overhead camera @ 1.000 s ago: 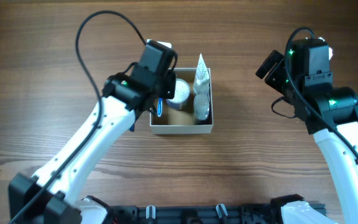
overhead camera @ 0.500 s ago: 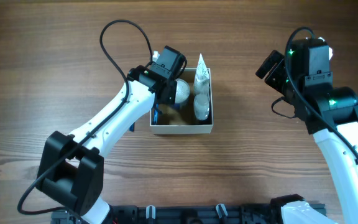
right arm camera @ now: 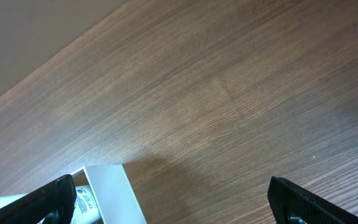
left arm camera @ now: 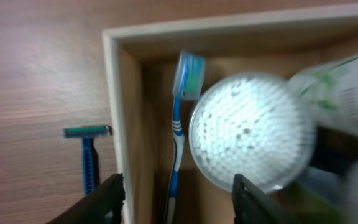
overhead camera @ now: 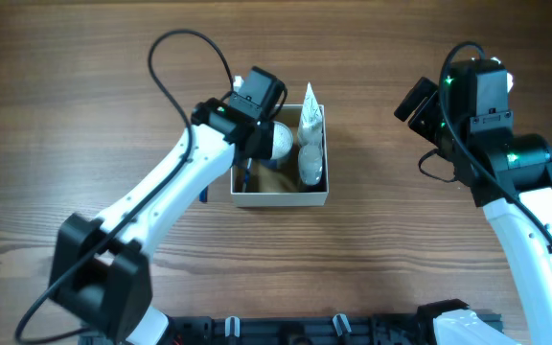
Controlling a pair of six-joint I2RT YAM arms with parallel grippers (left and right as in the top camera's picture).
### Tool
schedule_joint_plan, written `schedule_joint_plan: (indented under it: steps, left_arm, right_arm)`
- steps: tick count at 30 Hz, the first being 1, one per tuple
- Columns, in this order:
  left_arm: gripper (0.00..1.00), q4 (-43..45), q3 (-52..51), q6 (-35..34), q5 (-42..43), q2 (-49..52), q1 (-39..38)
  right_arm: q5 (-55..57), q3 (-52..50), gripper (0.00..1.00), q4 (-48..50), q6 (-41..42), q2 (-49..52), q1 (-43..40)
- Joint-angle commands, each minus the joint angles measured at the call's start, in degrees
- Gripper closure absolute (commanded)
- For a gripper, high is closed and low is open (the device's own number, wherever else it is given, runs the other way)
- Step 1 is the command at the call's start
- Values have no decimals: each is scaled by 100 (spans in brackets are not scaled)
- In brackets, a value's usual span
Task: Pack container
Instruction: 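Lower the toothbrush into the box beside the tub and release, then move the left gripper to the blue razor and grasp it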
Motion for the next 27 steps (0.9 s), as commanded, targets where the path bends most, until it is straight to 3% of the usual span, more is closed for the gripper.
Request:
schedule_joint_plan:
  steps: [1, 8, 13, 19, 27]
  left_arm:
    - [37, -173, 243, -310, -212, -715, 284]
    - [27, -841, 219, -234, -170, -789, 1425]
    - [30, -833, -11, 721, 1108, -247, 2212]
    - [36, -809, -149, 1082, 1220, 634, 2337]
    - [35, -807, -149, 1272, 1349, 1644, 2269]
  right_arm:
    - [142, 48, 0, -7, 76, 63, -20]
    - [142, 48, 0, -4, 76, 63, -20]
    - [142, 48, 0, -7, 76, 63, -20]
    - [142, 48, 0, -7, 76, 63, -20]
    - [142, 48, 0, -4, 76, 63, -20]
